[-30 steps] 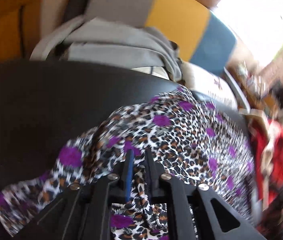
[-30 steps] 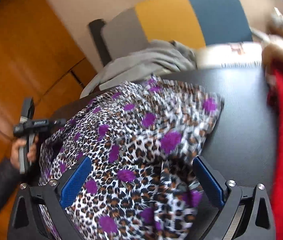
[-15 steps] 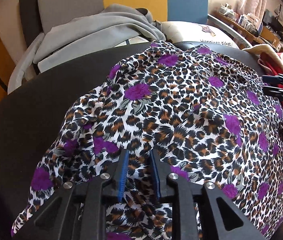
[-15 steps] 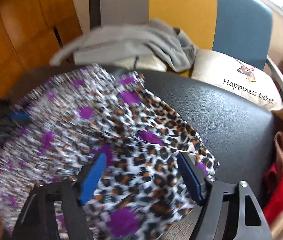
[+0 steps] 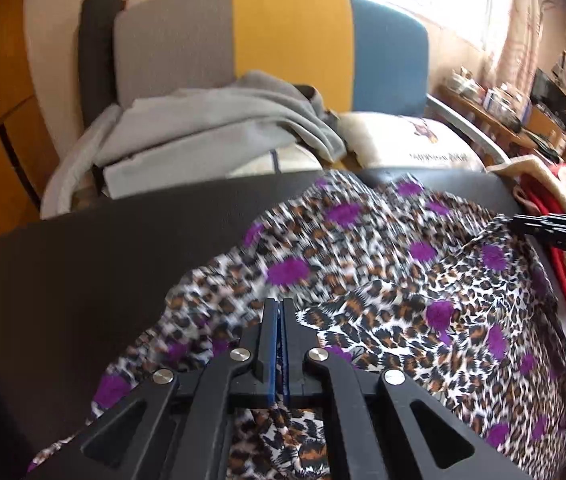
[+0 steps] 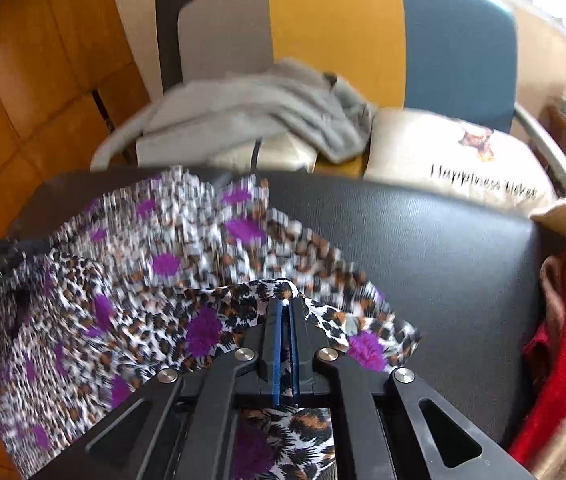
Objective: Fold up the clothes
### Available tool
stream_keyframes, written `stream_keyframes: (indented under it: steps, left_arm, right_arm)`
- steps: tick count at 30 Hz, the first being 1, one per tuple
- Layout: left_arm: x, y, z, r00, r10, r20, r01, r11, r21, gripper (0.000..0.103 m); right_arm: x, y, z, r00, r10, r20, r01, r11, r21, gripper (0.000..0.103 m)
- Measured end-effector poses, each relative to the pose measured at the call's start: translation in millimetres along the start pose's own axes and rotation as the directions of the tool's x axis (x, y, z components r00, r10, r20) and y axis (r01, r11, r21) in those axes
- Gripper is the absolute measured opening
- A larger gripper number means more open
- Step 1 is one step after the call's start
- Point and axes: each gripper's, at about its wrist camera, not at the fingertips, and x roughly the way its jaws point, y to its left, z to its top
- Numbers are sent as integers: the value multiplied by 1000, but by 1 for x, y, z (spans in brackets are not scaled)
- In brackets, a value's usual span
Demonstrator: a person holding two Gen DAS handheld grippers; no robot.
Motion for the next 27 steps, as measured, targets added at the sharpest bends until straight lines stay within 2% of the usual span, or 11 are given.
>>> stream_keyframes:
  steps: [2, 4, 7, 8, 10, 12, 15, 18, 19, 22, 27]
  left_arm:
    - [9, 7, 4, 999, 20, -26, -21, 999, -43, 0]
    - [28, 20, 6, 994, 38, -103, -48, 994, -97, 1]
    - [52, 38, 2, 980, 8, -200, -46, 981, -190, 2]
    - [51, 44, 1, 980, -18, -199, -28, 973, -229, 3]
    - [39, 55, -3, 985, -58, -160, 8, 956, -295, 12]
    - [27, 65, -10, 984, -121, -132, 67, 933, -355, 13]
    - [14, 65, -31, 968, -218, -122, 153, 904, -398, 13]
    - [5, 54, -50, 957, -257, -133, 185, 897, -402, 14]
    - [5, 50, -53, 955, -265, -133, 192, 895, -403, 17]
    - [8, 42, -54, 956, -264, -131, 191, 893, -407, 18]
    - [15, 29, -54, 956, -261, -136, 186, 894, -409, 22]
  right_arm:
    - [6, -6, 3, 1000, -27, 0, 27, 999, 32, 4]
    - [17, -13, 4, 999, -32, -13, 33, 996, 78, 4]
    - [39, -24, -1, 999, -13, -42, 20, 987, 159, 7]
    - [41, -25, -3, 999, -18, -46, 26, 984, 178, 8]
    - [30, -18, -8, 1000, -19, -4, 19, 988, 155, 10]
    - [13, -7, -14, 999, -18, 27, 15, 994, 104, 14]
    - [-10, 10, -27, 999, 16, 48, -18, 999, 39, 23]
    - [-28, 25, -47, 996, 74, 55, -74, 997, 10, 29]
    - [-32, 31, -55, 995, 91, 50, -92, 996, 4, 34]
    - [-35, 42, -73, 996, 88, 27, -87, 996, -24, 48]
    - [-37, 44, -94, 996, 85, 6, -85, 996, 1, 48]
